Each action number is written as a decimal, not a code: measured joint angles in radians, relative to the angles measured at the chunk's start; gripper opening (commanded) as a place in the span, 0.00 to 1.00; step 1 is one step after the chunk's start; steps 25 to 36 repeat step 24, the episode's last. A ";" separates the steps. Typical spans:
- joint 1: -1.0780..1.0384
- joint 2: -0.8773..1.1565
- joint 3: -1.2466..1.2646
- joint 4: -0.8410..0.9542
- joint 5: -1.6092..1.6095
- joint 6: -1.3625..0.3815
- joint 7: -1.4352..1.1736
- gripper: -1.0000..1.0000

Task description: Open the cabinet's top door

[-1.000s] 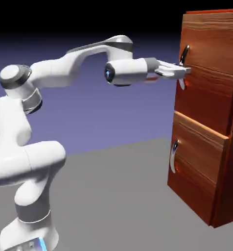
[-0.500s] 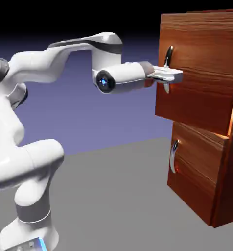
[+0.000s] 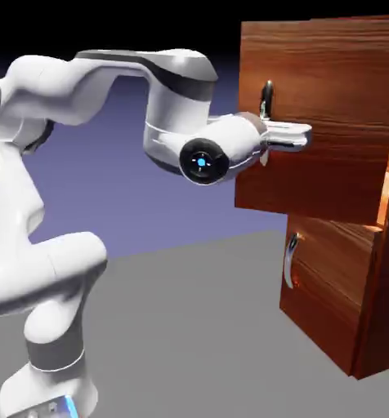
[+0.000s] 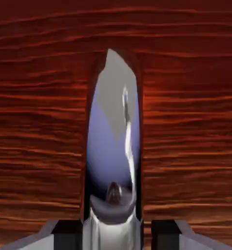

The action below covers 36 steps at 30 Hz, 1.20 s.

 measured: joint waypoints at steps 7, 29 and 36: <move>-0.052 -0.254 -0.068 0.178 -0.217 -0.244 -0.091 0.00; -0.048 -0.836 -0.068 0.770 -0.554 -0.600 -0.137 0.00; -0.048 -0.836 -0.068 0.770 -0.554 -0.600 -0.137 0.00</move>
